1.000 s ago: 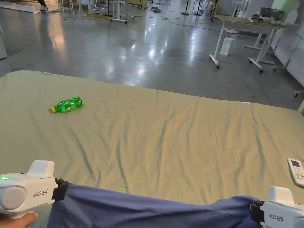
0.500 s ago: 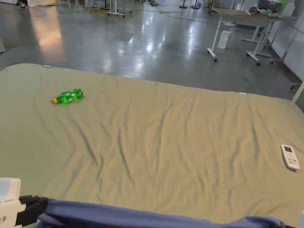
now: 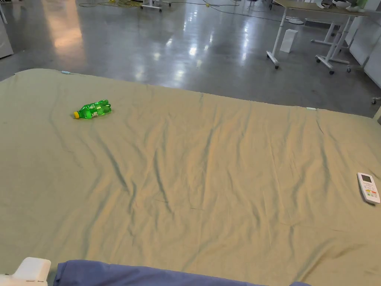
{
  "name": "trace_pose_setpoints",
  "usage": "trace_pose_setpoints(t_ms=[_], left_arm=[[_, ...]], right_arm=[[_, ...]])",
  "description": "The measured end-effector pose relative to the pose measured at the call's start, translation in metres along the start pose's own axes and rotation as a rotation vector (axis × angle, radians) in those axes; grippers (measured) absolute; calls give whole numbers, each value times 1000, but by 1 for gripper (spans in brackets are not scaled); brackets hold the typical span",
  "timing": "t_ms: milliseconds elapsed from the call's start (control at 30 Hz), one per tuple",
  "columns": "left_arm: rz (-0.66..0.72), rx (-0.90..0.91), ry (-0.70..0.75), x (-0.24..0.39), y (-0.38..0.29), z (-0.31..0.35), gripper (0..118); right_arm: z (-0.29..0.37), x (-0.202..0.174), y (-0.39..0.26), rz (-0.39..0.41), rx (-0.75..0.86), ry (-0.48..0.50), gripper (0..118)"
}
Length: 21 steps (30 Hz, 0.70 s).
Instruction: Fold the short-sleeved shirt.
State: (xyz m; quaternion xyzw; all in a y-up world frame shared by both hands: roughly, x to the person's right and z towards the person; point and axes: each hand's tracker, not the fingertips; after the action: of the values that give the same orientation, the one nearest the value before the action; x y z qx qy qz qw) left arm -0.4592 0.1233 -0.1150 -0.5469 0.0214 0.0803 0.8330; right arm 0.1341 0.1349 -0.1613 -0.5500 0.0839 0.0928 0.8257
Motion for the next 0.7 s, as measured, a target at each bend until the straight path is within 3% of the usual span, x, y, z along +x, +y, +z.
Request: trace_pose_setpoints(t_ms=[167, 233, 300, 367, 400, 433, 600, 700], left_arm=[[-26, -14, 25, 7, 5, 1, 5], [-23, -12, 26, 8, 7, 8, 7], [-16, 30, 25, 12, 12, 19, 22], [-11, 107, 25, 19, 20, 30, 52], [-17, 151, 21, 21, 26, 37, 62], [-24, 186, 15, 26, 32, 42, 65], [-57, 398, 37, 54, 63, 63, 65], [-34, 533, 39, 70, 81, 71, 65]], right_arm=[[-8, -1, -3, -24, 13, -6, 2], [3, -5, 0, -19, 19, -23, 9], [16, -6, 4, -10, 36, -76, 41], [30, -7, 11, -9, 71, -125, 73], [40, -7, 17, -13, 107, -141, 73], [49, -8, 26, -15, 141, -154, 73], [87, -18, 68, -77, 403, -165, 73], [98, -35, 89, -73, 609, -136, 73]])
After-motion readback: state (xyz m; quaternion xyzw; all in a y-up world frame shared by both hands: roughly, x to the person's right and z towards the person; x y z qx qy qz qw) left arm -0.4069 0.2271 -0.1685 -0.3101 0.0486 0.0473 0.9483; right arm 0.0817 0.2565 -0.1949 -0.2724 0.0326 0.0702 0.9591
